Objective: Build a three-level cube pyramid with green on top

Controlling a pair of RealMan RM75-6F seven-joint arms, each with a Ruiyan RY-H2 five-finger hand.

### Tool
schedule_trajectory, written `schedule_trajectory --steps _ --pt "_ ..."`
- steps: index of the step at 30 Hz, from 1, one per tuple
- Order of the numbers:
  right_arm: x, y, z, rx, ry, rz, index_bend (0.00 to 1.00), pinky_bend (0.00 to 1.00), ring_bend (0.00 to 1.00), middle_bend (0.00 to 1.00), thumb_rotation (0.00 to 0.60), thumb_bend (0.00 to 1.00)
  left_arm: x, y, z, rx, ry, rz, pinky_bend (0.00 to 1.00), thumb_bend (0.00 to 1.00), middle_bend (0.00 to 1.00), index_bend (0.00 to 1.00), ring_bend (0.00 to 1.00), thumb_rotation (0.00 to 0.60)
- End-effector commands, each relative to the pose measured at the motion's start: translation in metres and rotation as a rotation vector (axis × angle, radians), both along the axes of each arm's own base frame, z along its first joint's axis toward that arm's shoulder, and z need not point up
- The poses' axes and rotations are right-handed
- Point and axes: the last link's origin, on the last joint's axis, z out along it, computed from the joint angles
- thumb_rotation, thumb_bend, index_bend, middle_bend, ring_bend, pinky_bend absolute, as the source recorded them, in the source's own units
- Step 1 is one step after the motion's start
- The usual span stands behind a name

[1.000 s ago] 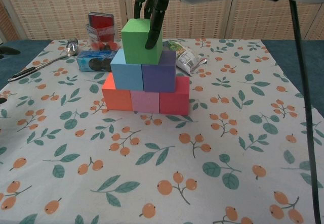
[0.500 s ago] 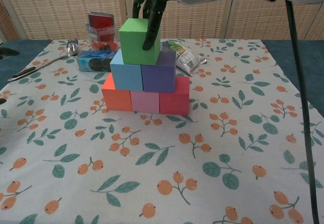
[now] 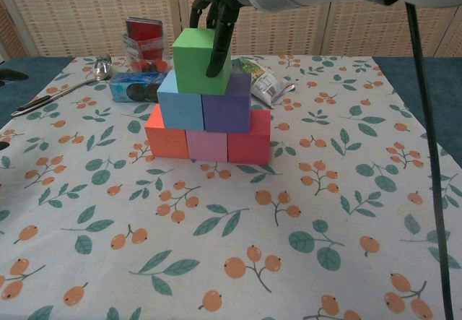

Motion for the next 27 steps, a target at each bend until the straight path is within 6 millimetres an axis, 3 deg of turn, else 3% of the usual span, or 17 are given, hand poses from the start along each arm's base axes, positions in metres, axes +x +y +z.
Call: schedule_trajectory --steps 1,10,14,17,21,27 --pt "0.000 0.000 0.001 0.002 0.000 0.001 0.00 0.00 0.00 0.22 0.600 0.00 0.001 0.000 0.000 0.000 0.000 -0.003 0.04 0.31 0.00 0.00 0.00 0.600" --pt "-0.002 0.004 0.008 0.017 -0.026 -0.001 0.00 0.00 0.00 0.03 0.600 0.00 0.004 0.001 0.000 -0.006 0.018 -0.017 0.04 0.31 0.00 0.00 0.00 0.600" --pt "-0.009 0.007 0.030 0.000 -0.070 0.000 0.00 0.00 0.00 0.00 0.600 0.00 0.006 0.003 0.002 -0.004 0.039 -0.030 0.04 0.31 0.00 0.00 0.00 0.600" --pt "-0.033 0.011 0.053 -0.021 -0.087 -0.028 0.00 0.00 0.00 0.00 0.600 0.00 0.005 0.004 0.004 -0.006 0.051 -0.037 0.04 0.31 0.00 0.00 0.00 0.600" --pt "-0.083 0.015 0.077 -0.035 -0.092 -0.086 0.00 0.00 0.00 0.00 0.600 0.00 0.005 0.006 0.003 -0.024 0.051 -0.043 0.04 0.31 0.00 0.00 0.00 0.600" --pt "-0.154 0.024 0.084 -0.006 -0.070 -0.131 0.00 0.00 0.00 0.00 0.600 0.00 0.007 0.009 -0.005 -0.064 0.073 -0.055 0.04 0.30 0.00 0.01 0.00 0.600"
